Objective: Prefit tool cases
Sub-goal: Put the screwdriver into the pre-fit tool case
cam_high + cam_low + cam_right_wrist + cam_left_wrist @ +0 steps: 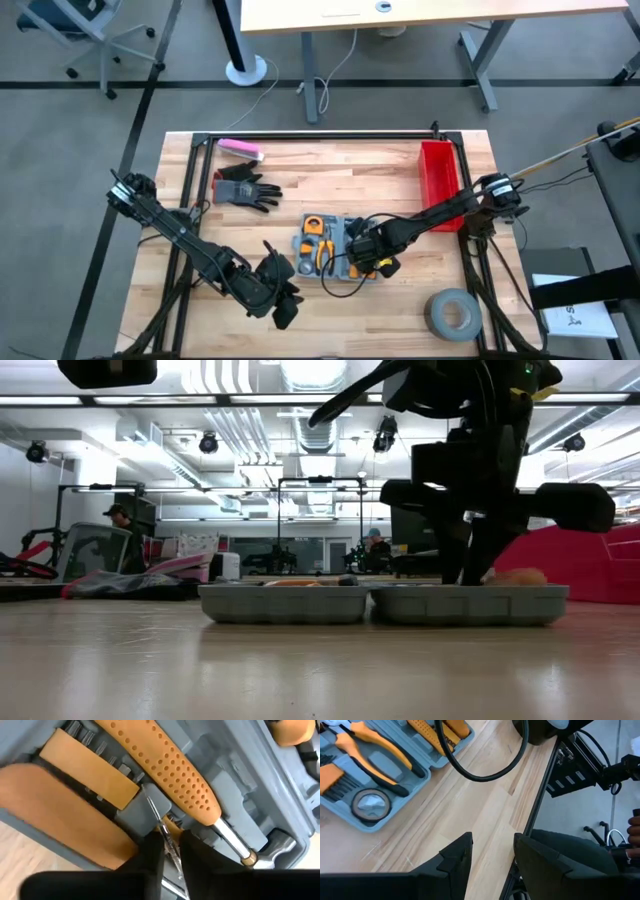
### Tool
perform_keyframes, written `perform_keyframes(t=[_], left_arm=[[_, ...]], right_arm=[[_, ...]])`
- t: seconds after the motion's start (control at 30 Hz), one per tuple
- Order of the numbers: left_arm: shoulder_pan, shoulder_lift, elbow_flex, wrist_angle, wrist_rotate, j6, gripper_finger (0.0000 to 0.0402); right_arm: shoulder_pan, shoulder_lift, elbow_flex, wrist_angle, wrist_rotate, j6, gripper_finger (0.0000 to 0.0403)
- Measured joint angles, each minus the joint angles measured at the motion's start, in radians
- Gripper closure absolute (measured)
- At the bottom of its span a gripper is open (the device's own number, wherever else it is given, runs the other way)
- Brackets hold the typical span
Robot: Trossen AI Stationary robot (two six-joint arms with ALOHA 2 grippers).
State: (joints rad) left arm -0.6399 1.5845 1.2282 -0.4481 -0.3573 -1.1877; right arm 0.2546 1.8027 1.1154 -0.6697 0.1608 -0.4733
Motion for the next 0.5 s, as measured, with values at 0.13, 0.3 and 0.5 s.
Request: perform_keyframes(t=[0.13,0.3,0.5], left_arm=[[0.0,0.0,0.0,0.002,0.0,0.0,0.0249],[0.0,0.0,0.0,0.003,0.0,0.0,0.0249],[0.0,0.0,0.0,0.004,0.0,-0.001,0.0249]], right_arm=[[0.0,0.0,-0.003,0.013,0.0,-0.006,0.0395],[0.0,0.001,0.008,0.005,0.003,0.033,0.04],[0.003,0.005,0.068,-0.044,-0.007,0.061,0.0402]])
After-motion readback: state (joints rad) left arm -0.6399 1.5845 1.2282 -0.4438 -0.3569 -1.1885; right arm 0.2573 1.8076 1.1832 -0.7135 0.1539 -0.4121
